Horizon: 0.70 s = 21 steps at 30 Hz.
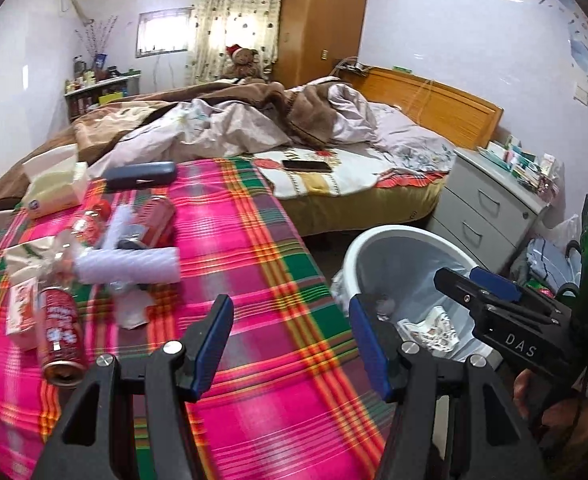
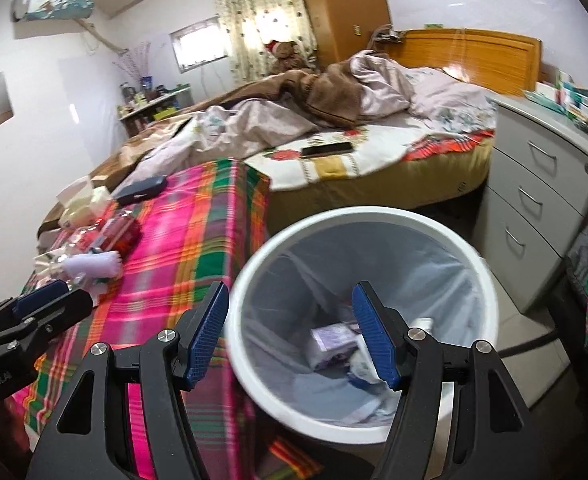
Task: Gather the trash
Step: 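Move both tools back toward the remaining cans and bottles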
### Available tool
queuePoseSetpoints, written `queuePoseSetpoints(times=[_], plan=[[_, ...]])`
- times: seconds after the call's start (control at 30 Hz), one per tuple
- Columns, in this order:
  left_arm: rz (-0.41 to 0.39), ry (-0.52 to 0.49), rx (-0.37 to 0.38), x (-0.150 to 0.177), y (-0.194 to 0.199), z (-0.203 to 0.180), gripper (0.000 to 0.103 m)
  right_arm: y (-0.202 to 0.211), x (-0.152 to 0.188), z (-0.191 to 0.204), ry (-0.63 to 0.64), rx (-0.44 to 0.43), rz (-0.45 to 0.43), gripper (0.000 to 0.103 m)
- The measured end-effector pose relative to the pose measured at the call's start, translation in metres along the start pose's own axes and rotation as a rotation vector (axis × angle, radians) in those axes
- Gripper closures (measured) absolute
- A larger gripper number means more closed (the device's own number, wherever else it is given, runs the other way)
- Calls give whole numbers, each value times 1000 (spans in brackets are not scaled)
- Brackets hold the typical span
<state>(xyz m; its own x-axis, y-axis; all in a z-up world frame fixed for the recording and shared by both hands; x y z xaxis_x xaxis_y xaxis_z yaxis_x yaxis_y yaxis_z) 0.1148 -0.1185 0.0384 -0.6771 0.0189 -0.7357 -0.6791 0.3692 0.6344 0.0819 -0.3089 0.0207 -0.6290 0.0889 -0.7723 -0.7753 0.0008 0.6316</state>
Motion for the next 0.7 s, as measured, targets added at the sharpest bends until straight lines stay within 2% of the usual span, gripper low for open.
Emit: queuePoseSetpoints(times=[0.4, 0.7], plan=[[-50, 114, -128, 0, 28, 85, 40, -14, -11, 57, 95, -122, -13, 37], [-38, 210, -219, 6, 28, 142, 40, -34, -25, 102, 206, -217, -11, 37]])
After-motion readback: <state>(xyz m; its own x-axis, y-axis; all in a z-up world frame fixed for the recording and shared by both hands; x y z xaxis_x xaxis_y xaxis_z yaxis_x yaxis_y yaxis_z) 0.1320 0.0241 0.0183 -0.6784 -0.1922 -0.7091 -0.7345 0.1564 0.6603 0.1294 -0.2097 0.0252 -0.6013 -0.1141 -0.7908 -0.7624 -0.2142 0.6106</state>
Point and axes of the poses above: each gripper's, at about its wrist camera, not at the fingertips, and y roughly against the way its jaws point, z to its left, x to its underside, the point moved 1 cm from there along -y, roughly the way its jaws point, and after that the axes turned 9 degrees about y, right-handed, at the moved point
